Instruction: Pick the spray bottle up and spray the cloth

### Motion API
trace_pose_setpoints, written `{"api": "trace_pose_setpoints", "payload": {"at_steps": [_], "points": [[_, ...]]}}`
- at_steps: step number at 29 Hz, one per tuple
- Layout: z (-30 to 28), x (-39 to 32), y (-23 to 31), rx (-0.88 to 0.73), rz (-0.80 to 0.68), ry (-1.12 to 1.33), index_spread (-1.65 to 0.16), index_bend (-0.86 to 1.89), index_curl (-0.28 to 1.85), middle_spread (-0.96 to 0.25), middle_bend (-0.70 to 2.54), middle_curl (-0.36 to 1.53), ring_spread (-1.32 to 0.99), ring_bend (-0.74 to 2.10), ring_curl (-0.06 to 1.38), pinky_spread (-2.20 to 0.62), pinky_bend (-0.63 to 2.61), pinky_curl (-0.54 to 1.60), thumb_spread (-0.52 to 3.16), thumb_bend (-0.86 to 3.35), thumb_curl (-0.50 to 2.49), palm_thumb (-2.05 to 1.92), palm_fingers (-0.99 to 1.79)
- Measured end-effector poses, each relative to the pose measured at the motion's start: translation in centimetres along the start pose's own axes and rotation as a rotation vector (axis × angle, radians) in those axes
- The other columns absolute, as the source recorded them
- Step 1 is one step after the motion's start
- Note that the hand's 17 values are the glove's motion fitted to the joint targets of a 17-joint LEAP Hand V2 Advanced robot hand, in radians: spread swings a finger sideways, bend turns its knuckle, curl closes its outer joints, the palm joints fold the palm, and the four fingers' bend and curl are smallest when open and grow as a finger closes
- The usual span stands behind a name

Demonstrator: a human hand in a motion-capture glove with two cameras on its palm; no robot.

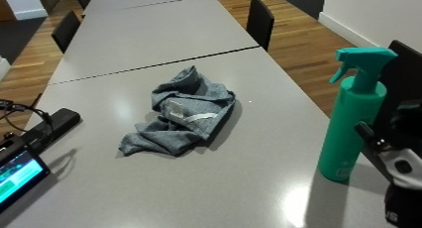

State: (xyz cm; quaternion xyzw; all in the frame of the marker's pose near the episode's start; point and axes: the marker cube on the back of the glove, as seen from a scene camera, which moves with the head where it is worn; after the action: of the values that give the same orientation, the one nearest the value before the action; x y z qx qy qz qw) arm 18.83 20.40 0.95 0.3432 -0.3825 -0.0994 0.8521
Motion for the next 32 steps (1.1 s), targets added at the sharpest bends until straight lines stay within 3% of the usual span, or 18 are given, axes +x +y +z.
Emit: {"api": "trace_pose_setpoints", "payload": {"at_steps": [2,5,8,10,13,22,27,32], "points": [[-0.3,2.5,-1.3,0.093,0.072,-0.104,-0.25,0.21,0.42,-0.14,0.58,0.42,-0.17,0.73,0.45,-0.24,0.67,0.42,0.62,0.14,0.48,1.0,0.94],[-0.2,5.6,-3.3,0.165,0.153,-0.266,-0.29,0.26,0.48,-0.1,0.56,0.43,-0.14,0.54,0.46,-0.12,0.43,0.42,0.69,0.09,0.47,0.96,0.22],[0.9,6.7,-4.7,0.065,0.202,-0.445,-0.33,0.1,0.43,-0.03,0.53,0.41,-0.1,0.53,0.44,-0.02,0.38,0.39,0.71,0.07,0.48,0.97,0.03],[1.9,7.2,-5.3,-0.03,0.218,-0.524,-0.35,-0.04,0.33,-0.01,0.55,0.41,-0.08,0.62,0.41,0.03,0.38,0.34,0.71,0.07,0.49,1.0,0.22],[2.8,8.2,-5.4,-0.079,0.217,-0.579,-0.31,0.11,0.29,-0.05,0.57,0.4,-0.1,0.63,0.32,-0.01,0.41,0.25,0.73,0.1,0.51,1.07,0.67],[1.7,8.9,-4.2,0.06,0.23,-0.621,-0.27,0.15,0.36,-0.07,0.46,0.41,-0.11,0.61,0.39,-0.08,0.48,0.34,0.6,0.07,0.56,1.16,0.83],[1.5,7.6,-5.7,-0.027,0.206,-0.406,-0.27,0.14,0.37,-0.07,0.45,0.43,-0.11,0.59,0.4,-0.1,0.46,0.36,0.55,0.04,0.58,1.18,0.85],[4.0,5.5,-11.3,-0.209,0.11,-0.01,-0.26,0.14,0.37,-0.07,0.42,0.44,-0.11,0.57,0.41,-0.1,0.44,0.37,0.52,0.01,0.59,1.19,0.86]]}}
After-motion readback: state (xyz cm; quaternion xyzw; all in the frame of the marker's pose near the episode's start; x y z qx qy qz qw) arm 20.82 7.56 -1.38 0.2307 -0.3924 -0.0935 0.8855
